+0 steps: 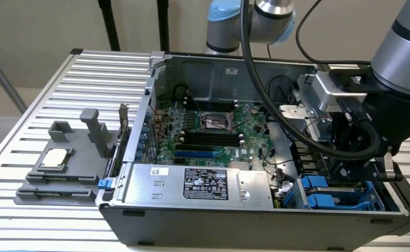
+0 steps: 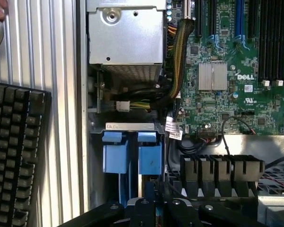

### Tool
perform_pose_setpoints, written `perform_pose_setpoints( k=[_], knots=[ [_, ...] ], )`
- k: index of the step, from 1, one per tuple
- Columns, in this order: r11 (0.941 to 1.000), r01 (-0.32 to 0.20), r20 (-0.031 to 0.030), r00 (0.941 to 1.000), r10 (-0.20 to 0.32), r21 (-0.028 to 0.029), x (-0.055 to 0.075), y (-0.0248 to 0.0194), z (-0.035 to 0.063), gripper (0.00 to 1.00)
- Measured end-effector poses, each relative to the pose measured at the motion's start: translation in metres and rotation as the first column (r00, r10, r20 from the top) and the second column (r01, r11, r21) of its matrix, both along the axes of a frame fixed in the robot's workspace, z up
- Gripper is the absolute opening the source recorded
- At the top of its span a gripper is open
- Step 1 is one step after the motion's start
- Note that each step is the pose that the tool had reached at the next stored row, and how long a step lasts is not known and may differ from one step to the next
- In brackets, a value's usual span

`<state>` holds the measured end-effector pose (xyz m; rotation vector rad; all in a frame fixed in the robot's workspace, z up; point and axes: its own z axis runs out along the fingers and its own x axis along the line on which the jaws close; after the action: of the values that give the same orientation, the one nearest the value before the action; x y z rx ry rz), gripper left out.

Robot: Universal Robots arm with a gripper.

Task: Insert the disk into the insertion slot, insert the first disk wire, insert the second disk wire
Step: 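Insert the second disk wire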

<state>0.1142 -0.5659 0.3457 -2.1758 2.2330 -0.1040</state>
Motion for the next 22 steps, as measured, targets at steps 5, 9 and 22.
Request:
perform_pose_setpoints(
  k=[5, 9, 22],
  knots=[
    [1.0000, -0.006, 0.0019, 1.0000, 0.006, 0.0033, 0.0000, -0.0018, -0.0022, 0.16],
    [0.9999, -0.014, 0.0050, 0.9999, 0.014, 0.0040, 0.0000, -0.0019, -0.0030, 0.16],
    [0.9993, -0.038, 0.0172, 0.9991, 0.038, 0.0042, 0.0000, -0.0019, -0.0047, 0.16]
  ],
)
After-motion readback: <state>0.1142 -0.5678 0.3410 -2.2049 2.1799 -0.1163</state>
